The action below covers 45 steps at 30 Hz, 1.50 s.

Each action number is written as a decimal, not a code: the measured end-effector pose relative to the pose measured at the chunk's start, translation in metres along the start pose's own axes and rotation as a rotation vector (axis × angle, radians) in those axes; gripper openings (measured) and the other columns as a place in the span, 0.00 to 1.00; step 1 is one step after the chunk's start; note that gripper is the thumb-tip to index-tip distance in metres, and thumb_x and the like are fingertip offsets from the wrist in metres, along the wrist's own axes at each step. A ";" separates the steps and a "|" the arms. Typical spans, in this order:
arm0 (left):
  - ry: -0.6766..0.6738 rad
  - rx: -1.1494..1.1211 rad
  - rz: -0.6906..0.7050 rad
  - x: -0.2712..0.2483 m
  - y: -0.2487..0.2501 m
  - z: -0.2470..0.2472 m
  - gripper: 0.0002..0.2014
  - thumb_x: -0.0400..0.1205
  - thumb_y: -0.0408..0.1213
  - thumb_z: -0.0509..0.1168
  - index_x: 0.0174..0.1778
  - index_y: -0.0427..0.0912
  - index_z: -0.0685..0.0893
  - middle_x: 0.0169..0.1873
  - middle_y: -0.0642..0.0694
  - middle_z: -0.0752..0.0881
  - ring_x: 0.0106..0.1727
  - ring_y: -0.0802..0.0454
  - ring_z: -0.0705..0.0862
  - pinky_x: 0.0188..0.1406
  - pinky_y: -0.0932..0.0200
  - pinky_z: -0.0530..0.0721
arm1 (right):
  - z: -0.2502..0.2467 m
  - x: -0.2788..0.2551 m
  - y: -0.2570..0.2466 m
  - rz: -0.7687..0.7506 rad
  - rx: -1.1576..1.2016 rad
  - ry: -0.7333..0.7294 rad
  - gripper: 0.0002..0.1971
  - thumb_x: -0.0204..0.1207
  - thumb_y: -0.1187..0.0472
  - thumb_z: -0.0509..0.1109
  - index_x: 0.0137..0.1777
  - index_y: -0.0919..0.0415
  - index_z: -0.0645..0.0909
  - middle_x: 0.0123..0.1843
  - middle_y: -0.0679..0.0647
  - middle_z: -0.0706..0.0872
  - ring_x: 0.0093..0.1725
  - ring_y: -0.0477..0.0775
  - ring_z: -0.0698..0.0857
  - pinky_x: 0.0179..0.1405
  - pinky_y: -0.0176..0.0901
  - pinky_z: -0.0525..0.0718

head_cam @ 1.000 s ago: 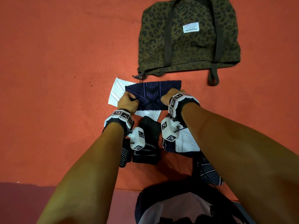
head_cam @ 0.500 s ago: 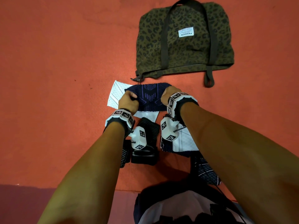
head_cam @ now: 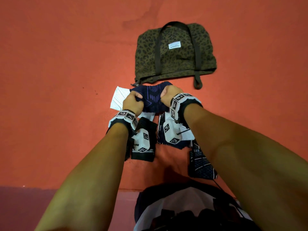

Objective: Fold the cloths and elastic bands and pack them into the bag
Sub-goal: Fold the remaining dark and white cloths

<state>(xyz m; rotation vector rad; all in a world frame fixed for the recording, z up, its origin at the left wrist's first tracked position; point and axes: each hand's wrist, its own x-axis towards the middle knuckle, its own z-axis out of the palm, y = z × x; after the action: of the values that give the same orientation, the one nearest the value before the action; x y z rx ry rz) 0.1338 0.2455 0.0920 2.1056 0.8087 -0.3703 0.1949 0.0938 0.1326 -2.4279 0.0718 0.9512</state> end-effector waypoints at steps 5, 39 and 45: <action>0.023 -0.011 0.082 -0.028 0.018 -0.001 0.14 0.76 0.24 0.59 0.51 0.46 0.80 0.47 0.50 0.83 0.45 0.46 0.81 0.43 0.58 0.77 | -0.015 -0.028 0.016 -0.060 0.127 0.047 0.08 0.74 0.66 0.66 0.45 0.53 0.83 0.53 0.55 0.89 0.54 0.59 0.86 0.57 0.51 0.86; -0.124 -0.019 0.137 -0.086 -0.031 0.012 0.13 0.73 0.22 0.64 0.47 0.45 0.78 0.36 0.48 0.82 0.38 0.46 0.83 0.36 0.57 0.81 | 0.042 -0.081 0.055 -0.024 -0.140 -0.219 0.28 0.81 0.65 0.63 0.80 0.64 0.64 0.77 0.64 0.69 0.71 0.68 0.75 0.62 0.52 0.77; -0.172 -0.199 0.152 -0.089 0.004 0.027 0.30 0.76 0.31 0.72 0.68 0.52 0.64 0.32 0.44 0.77 0.32 0.47 0.81 0.39 0.49 0.86 | 0.035 -0.079 0.072 0.013 -0.067 -0.246 0.26 0.79 0.64 0.61 0.78 0.57 0.68 0.71 0.60 0.78 0.63 0.63 0.81 0.61 0.52 0.83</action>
<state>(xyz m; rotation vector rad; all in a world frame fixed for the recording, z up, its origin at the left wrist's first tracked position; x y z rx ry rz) 0.0699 0.1858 0.1237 1.9062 0.5576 -0.3680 0.0975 0.0380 0.1292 -2.3526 -0.0331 1.2684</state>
